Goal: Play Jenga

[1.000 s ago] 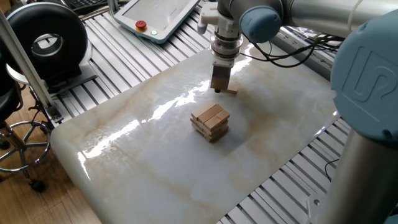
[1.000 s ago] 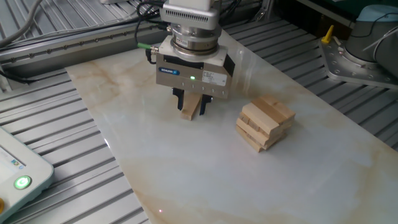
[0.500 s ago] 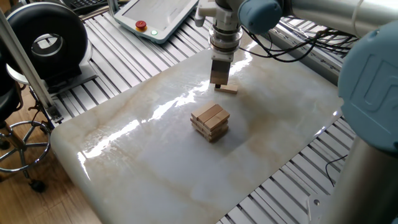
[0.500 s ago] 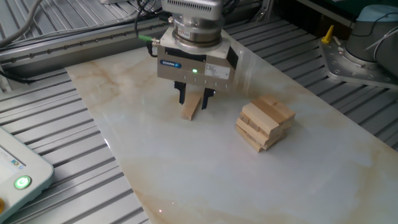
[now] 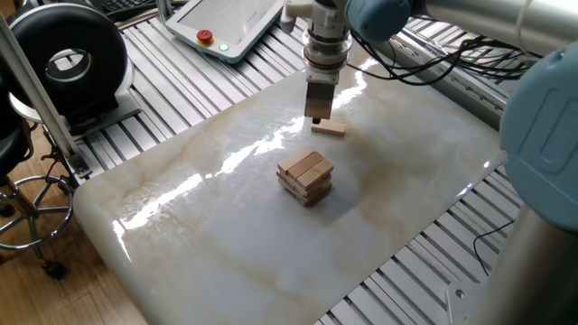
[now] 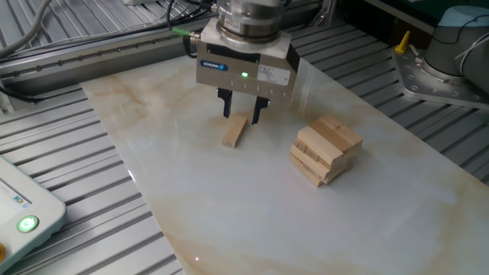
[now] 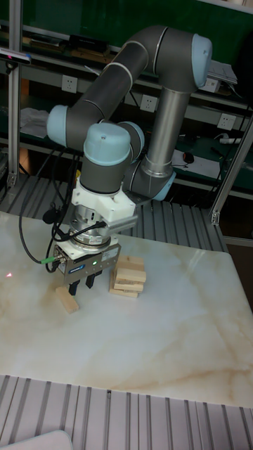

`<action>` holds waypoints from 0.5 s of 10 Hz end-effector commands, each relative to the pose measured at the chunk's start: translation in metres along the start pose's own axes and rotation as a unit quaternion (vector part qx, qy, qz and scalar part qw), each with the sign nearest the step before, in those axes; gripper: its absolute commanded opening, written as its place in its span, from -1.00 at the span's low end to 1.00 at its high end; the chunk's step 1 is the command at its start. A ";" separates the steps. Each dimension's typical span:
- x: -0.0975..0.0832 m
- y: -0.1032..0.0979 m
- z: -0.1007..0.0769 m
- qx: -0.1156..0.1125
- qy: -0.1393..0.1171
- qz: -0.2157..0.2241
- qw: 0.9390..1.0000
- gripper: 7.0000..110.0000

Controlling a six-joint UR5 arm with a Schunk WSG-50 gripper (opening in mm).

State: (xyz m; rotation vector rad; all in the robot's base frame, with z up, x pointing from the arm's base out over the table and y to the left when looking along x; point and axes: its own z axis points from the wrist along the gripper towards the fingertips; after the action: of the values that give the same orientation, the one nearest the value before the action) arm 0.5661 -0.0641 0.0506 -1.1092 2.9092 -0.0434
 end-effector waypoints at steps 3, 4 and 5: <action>-0.003 0.006 -0.014 -0.003 -0.004 0.005 1.000 -0.28; -0.003 0.006 -0.015 -0.002 -0.004 0.005 1.000 -0.28; -0.003 0.006 -0.016 -0.001 -0.003 0.005 1.000 -0.28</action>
State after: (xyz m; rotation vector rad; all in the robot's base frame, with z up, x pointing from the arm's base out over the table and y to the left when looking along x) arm 0.5636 -0.0600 0.0618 -1.1075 2.9113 -0.0466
